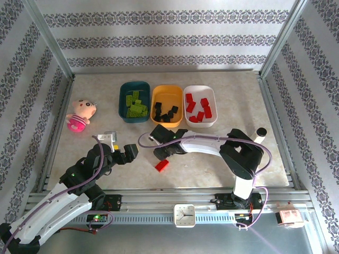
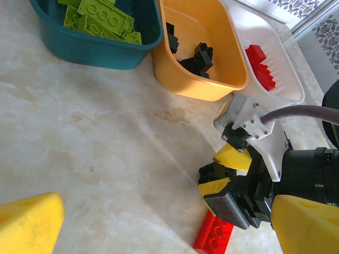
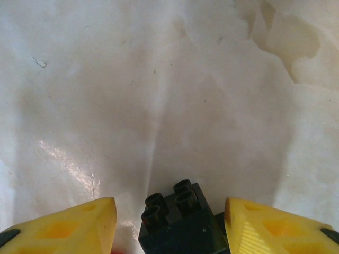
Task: Sort the legos into containers by color
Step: Pick up the lego from the center of the table.
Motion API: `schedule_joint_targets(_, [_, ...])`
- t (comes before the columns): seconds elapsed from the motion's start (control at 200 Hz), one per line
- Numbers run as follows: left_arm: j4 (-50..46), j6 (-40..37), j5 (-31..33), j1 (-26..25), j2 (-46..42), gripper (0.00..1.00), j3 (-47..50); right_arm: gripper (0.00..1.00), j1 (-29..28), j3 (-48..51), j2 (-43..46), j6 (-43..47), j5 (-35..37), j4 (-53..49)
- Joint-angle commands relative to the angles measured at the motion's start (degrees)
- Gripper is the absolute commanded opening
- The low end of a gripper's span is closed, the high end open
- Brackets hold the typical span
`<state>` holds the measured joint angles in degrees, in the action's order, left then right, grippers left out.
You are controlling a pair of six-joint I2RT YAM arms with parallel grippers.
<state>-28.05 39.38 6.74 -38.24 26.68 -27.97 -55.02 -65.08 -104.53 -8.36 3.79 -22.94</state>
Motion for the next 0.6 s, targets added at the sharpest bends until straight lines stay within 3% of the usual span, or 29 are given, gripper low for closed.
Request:
schedule_joint_targets(0.0, [-2.18, 0.46, 1.30, 0.53, -0.24, 1.00, 0.20, 0.51, -0.61, -1.47, -1.37, 1.35, 1.66, -2.55])
schedule_joint_targets(0.225, [-2.64, 0.09, 1.52, 0.53, -0.13, 1.00, -0.09, 0.32, -0.61, 0.46, 2.62, 0.51, 0.63, 1.73])
schedule_joint_targets(0.435, [-2.39, -0.13, 0.76, 0.47, 0.12, 1.00, 0.21, 0.28, 1.25, 2.99, 13.42, -2.20, -1.24, 8.69])
schedule_joint_targets(0.595, [0.57, -1.30, -3.08, 0.53, 1.67, 1.00, 0.99, 0.28, 8.59, 0.71, 14.28, -6.19, -1.00, 11.86])
